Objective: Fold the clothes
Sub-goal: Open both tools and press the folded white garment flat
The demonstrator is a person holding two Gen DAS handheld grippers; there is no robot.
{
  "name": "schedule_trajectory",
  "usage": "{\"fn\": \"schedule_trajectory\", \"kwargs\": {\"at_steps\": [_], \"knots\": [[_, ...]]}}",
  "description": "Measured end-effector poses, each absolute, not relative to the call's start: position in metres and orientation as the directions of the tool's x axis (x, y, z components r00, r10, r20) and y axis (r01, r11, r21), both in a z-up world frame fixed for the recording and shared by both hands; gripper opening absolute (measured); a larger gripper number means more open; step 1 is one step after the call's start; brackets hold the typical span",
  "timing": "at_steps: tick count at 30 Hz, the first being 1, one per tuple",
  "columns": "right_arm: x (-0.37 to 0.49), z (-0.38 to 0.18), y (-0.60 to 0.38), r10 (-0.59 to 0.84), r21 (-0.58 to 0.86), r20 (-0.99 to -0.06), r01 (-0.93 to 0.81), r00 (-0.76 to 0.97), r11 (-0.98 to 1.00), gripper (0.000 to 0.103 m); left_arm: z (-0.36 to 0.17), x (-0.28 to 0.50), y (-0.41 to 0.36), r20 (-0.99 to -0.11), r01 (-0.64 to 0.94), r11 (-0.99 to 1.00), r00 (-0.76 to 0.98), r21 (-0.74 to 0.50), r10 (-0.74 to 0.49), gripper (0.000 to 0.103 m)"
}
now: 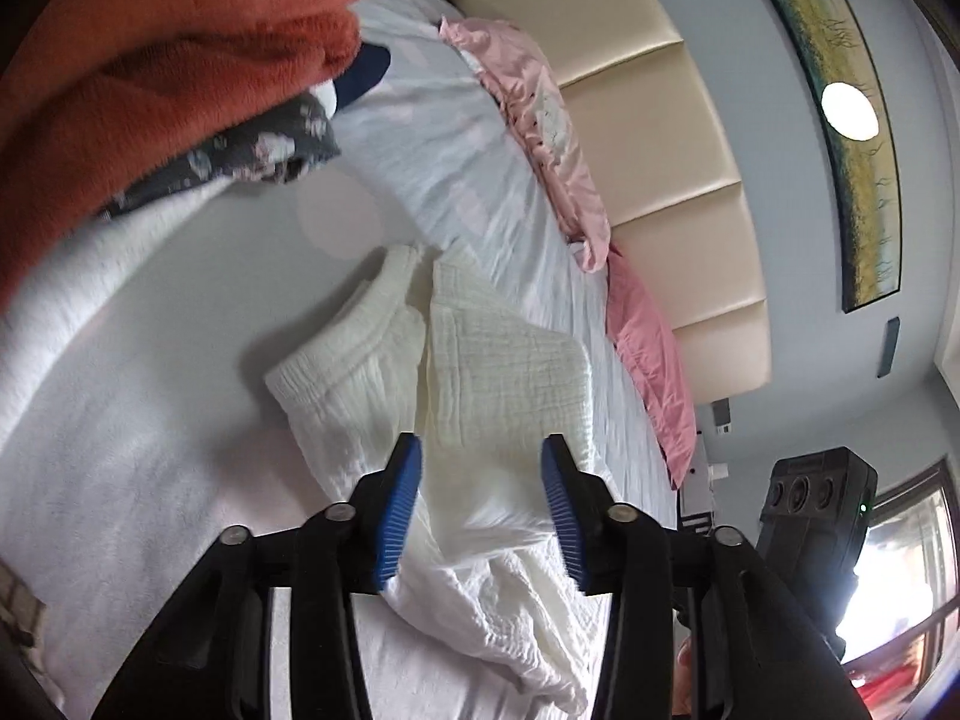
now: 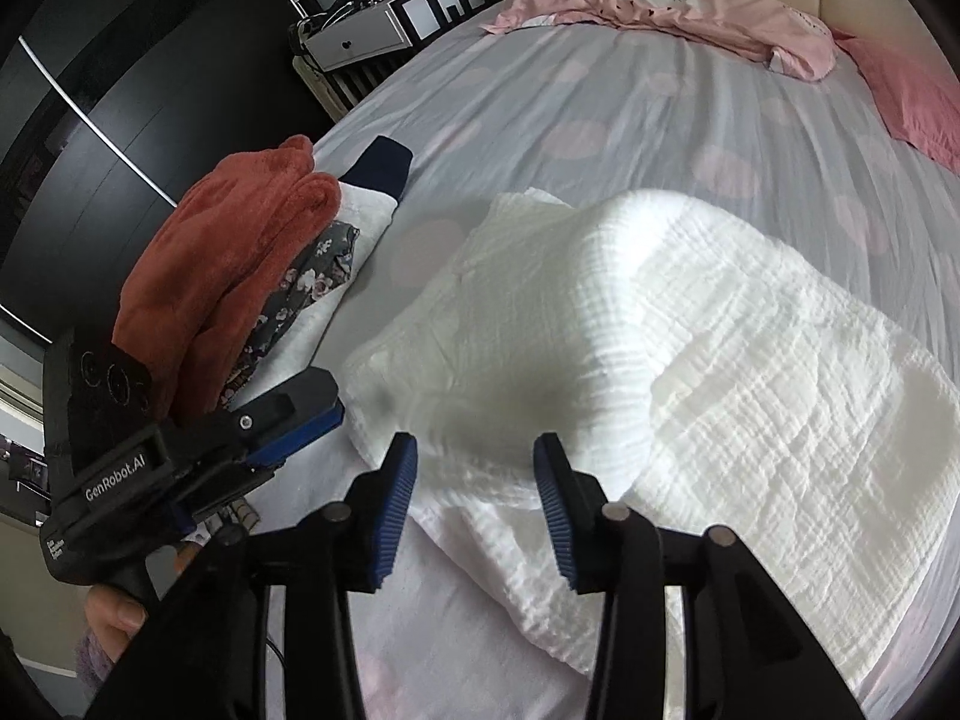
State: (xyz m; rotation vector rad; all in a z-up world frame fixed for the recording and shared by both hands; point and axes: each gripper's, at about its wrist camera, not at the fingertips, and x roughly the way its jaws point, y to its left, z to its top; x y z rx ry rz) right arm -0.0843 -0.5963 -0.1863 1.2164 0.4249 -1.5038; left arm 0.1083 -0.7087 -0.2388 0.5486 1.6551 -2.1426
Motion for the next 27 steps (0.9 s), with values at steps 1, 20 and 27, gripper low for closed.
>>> {"fn": "schedule_trajectory", "kwargs": {"at_steps": [1,20,27], "knots": [[-0.085,-0.187,-0.593,-0.518,0.337,-0.846,0.882,0.129,-0.330,0.040,-0.240,0.107,-0.708,-0.507,0.504,-0.228,-0.861,-0.833,-0.049,0.055],[-0.086,-0.214,-0.360,-0.589,0.256,-0.785,0.764,-0.194,-0.593,0.040,-0.243,0.087,-0.648,-0.516,0.497,-0.198,-0.854,-0.845,0.062,0.055],[-0.092,-0.221,-0.330,-0.632,0.290,-0.744,0.749,-0.216,-0.596,0.040,-0.268,0.078,-0.644,-0.380,0.381,0.042,-0.925,-0.924,0.025,0.060]]}}
